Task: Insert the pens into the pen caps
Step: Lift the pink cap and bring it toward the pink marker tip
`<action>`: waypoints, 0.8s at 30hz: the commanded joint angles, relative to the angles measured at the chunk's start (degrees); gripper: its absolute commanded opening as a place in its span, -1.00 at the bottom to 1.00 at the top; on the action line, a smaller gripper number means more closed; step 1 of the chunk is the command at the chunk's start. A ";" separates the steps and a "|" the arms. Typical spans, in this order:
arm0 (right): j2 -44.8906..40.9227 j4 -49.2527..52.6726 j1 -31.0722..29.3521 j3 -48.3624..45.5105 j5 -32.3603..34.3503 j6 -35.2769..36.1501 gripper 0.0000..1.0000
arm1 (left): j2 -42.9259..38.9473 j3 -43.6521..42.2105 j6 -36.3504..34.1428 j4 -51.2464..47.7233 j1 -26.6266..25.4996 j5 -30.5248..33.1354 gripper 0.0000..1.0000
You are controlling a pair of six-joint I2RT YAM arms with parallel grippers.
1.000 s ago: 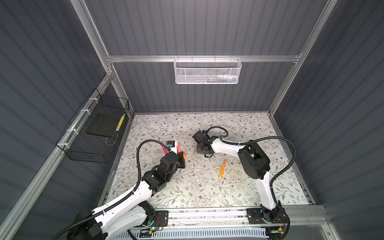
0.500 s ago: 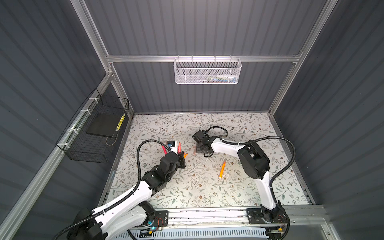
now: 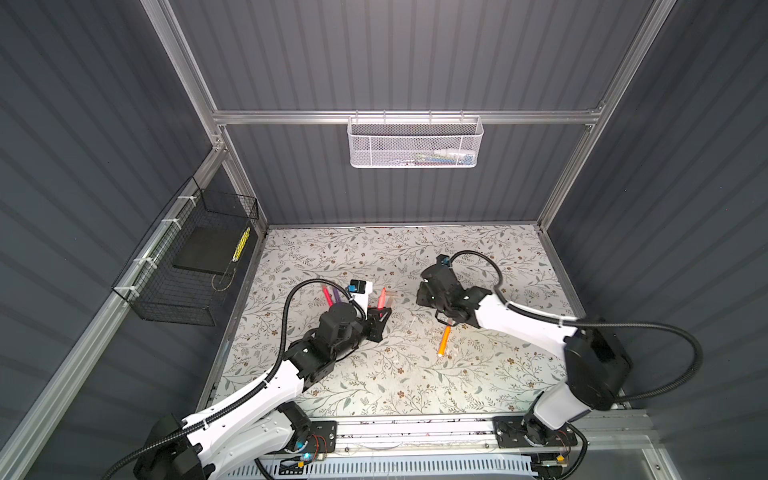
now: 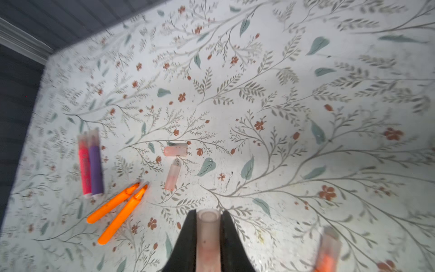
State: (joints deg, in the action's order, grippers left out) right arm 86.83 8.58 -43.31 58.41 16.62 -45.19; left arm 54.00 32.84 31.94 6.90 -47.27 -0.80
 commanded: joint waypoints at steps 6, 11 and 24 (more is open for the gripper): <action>-25.04 -10.81 0.84 -21.07 3.02 -7.88 -0.94 | 6.82 -6.14 -5.27 17.39 -19.28 2.47 -1.00; -38.54 -14.33 0.99 -30.18 4.07 -12.16 -0.95 | 17.85 -2.83 -11.39 16.50 -28.02 10.90 -1.00; -48.66 -22.38 0.04 -39.40 -1.33 -15.89 -1.00 | 31.46 0.93 -13.35 23.43 -33.83 18.85 -1.00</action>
State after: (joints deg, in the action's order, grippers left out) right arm 37.30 -9.67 -42.61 19.97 17.72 -59.77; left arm 85.25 32.21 19.46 27.11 -81.01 15.09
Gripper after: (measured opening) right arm 0.164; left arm 0.167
